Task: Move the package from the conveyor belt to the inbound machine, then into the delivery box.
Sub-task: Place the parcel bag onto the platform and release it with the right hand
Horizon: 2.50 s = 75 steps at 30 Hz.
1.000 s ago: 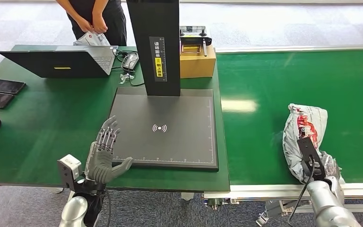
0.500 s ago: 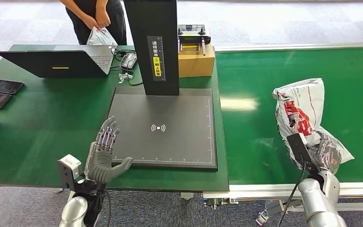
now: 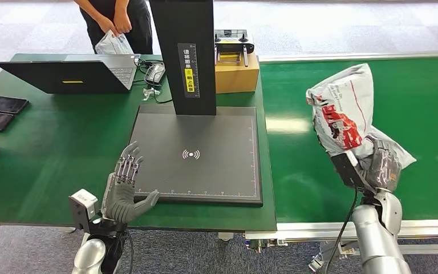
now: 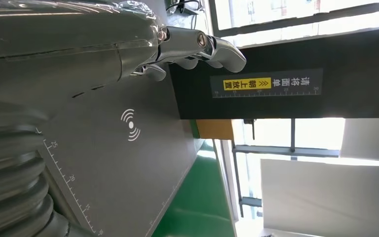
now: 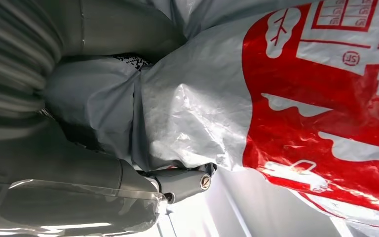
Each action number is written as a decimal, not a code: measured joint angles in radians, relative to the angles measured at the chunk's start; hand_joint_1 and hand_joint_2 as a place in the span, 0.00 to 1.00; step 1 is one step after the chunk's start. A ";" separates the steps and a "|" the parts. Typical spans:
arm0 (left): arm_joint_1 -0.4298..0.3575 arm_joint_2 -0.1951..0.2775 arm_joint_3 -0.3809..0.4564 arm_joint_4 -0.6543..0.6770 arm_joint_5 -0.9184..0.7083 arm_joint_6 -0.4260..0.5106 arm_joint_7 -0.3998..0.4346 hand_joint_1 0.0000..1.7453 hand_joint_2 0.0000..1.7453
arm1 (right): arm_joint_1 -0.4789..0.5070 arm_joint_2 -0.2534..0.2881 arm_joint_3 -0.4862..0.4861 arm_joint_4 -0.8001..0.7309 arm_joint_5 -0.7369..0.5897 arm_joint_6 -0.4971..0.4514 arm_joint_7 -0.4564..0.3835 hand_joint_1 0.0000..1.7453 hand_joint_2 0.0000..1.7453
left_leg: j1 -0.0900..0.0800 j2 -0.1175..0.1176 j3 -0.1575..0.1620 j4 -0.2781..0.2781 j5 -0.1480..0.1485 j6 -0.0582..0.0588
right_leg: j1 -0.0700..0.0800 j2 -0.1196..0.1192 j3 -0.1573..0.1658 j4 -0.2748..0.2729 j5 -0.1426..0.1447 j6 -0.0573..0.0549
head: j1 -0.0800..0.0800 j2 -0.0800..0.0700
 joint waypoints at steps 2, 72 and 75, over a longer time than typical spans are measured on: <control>-0.001 0.000 0.000 0.000 0.001 0.001 -0.009 0.00 1.00 | 0.004 0.007 0.038 -0.050 0.019 0.035 0.001 1.00 1.00 | 0.000 0.000 0.000 0.000 0.000 0.000 | 0.000 0.000 0.000 0.000 0.000 0.000 | 0.000 0.000; -0.052 -0.004 -0.065 -0.009 0.075 0.015 -0.084 0.00 1.00 | -0.539 0.192 1.134 0.447 0.132 0.232 0.047 0.00 1.00 | 0.000 0.000 -0.002 0.000 0.002 0.000 | 0.000 0.000 -0.002 0.001 0.001 0.000 | 0.000 0.000; -0.056 -0.003 -0.070 -0.002 0.075 0.017 -0.087 0.00 1.00 | -0.532 0.205 1.121 0.449 0.129 0.207 0.039 0.00 1.00 | 0.000 0.000 -0.002 0.000 0.002 0.000 | 0.000 0.000 -0.002 0.001 0.001 0.000 | 0.000 0.000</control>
